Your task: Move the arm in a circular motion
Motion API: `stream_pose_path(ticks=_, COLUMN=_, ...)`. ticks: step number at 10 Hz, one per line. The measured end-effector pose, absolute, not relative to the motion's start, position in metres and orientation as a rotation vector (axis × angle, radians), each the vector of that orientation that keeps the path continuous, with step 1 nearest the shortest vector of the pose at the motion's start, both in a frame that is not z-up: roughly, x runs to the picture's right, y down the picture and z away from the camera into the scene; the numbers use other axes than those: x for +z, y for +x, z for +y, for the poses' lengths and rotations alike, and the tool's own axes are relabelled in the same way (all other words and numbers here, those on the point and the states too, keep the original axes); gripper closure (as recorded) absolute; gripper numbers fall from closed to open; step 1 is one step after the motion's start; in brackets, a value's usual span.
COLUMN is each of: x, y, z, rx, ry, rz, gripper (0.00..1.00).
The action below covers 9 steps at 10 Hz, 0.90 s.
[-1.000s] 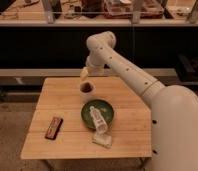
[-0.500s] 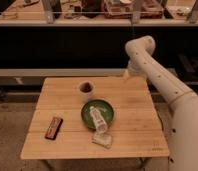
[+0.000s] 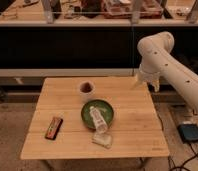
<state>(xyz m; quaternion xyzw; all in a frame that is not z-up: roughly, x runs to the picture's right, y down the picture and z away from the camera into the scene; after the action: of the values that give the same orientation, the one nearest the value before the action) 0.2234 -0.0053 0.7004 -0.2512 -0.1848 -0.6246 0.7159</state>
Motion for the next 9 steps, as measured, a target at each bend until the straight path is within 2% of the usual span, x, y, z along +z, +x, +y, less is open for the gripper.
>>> stream_pose_path(ticks=2, x=0.685, y=0.142, z=0.006, rx=-1.432, ry=-0.475, rz=-0.583, gripper=0.30)
stream_pose_path(ticks=4, x=0.695, y=0.050, z=0.018, rx=-1.504, ry=-0.379, rz=-0.776, gripper=0.30)
stream_pose_path(ticks=7, x=0.721, y=-0.095, z=0.014, rx=-1.612, ry=-0.174, rz=-1.051, gripper=0.30)
stream_pose_path(ticks=9, x=0.764, y=-0.145, z=-0.021, rx=-1.678, ry=-0.054, rz=-1.082, gripper=0.30)
